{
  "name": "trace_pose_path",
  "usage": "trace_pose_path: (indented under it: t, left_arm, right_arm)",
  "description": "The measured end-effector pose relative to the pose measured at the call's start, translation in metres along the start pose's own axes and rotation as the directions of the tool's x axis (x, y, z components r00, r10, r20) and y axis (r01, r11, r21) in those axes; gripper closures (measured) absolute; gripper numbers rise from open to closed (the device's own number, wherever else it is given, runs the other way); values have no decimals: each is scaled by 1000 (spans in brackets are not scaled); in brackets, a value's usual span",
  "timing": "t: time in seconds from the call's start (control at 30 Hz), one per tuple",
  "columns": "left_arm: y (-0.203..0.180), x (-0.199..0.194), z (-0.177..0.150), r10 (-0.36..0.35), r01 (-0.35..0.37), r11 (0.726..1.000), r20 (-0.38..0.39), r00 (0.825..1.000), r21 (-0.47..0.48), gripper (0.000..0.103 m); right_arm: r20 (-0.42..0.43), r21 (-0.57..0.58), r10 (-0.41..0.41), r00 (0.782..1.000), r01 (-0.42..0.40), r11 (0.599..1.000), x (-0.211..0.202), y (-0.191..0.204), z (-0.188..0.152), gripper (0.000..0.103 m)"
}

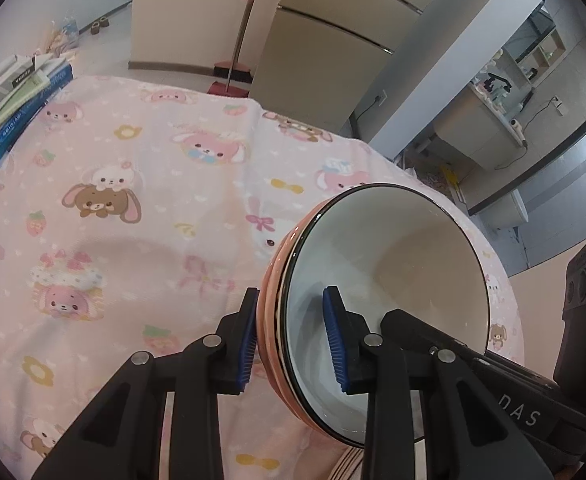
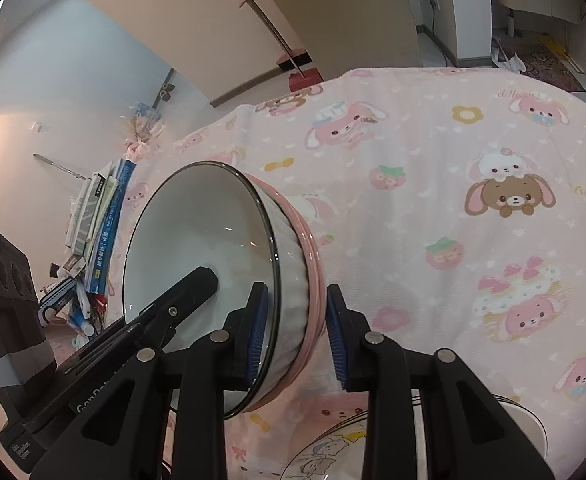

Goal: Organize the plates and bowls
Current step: 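Grasp the stacked bowls' rims with both grippers and lift them, then carry the bowl stack with both grippers over the cartoon plate stack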

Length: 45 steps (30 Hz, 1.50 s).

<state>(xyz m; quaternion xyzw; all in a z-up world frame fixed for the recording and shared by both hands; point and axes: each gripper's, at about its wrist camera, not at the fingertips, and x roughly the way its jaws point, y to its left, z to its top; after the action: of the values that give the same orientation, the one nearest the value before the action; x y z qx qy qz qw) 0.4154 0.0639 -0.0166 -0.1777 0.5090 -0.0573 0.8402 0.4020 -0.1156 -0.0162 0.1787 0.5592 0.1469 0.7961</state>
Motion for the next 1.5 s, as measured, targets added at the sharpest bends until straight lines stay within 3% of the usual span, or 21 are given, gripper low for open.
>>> trace_pose_path:
  t: [0.4, 0.6, 0.73, 1.13, 1.3, 1.5]
  left_arm:
    - [-6, -13, -7, 28, -28, 999, 15, 999, 18, 71]
    - [-16, -27, -14, -8, 8, 1000, 6, 1000, 20, 72]
    - [-36, -45, -29, 8, -10, 997, 23, 1000, 71, 72]
    - [-70, -75, -97, -28, 27, 994, 8, 1000, 104, 72]
    - [-81, -80, -120, -45, 45, 993, -1, 999, 111, 72]
    - [-93, -79, -144, -17, 21, 990, -27, 999, 138, 72]
  right_arm:
    - [-7, -10, 20, 1000, -20, 1000, -3, 1, -3, 75]
    - [3, -2, 17, 1000, -17, 1000, -22, -4, -12, 75]
    - [16, -1, 26, 1000, -26, 1000, -40, -9, -23, 75]
    - [47, 4, 12, 999, -12, 1000, -91, -36, -75, 75]
    - [59, 0, -6, 998, 6, 1000, -107, -46, -96, 75]
    - [38, 19, 7, 999, -7, 1000, -111, -65, -118, 75]
